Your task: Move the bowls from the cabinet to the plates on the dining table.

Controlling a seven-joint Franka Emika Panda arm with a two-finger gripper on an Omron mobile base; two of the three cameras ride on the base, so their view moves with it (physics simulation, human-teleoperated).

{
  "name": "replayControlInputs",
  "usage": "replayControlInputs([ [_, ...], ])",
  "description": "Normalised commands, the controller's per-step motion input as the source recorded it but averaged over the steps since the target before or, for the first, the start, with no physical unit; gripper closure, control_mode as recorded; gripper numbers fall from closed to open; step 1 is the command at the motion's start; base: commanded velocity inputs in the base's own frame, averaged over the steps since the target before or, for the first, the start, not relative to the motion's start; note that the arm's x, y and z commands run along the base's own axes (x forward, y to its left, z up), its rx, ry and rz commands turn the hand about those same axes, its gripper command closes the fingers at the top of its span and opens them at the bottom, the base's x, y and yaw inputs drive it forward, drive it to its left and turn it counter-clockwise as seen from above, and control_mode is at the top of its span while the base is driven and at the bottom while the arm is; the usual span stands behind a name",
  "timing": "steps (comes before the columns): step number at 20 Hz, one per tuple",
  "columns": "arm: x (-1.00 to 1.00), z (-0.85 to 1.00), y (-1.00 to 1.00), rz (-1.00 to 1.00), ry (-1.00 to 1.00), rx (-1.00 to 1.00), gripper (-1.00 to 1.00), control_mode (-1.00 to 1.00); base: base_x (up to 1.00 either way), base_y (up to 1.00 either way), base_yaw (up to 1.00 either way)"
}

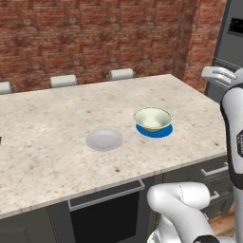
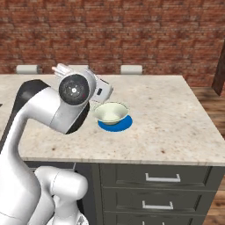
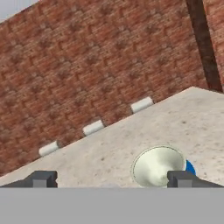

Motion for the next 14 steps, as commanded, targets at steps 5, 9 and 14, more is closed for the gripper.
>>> replayControlInputs([
  [5,-0.57,0.38,0.0,-0.33,0.03,0.3,-1.0,-1.0,0.0,0.0,0.0],
  [9,-0.54,0.4,0.01,-0.32,0.01,0.27,-1.0,-1.0,0.0,0.0,0.0],
  [14,-0.48,0.28,0.17,-0.25,0.0,0.26,-1.0,-1.0,0.0,0.0,0.0],
])
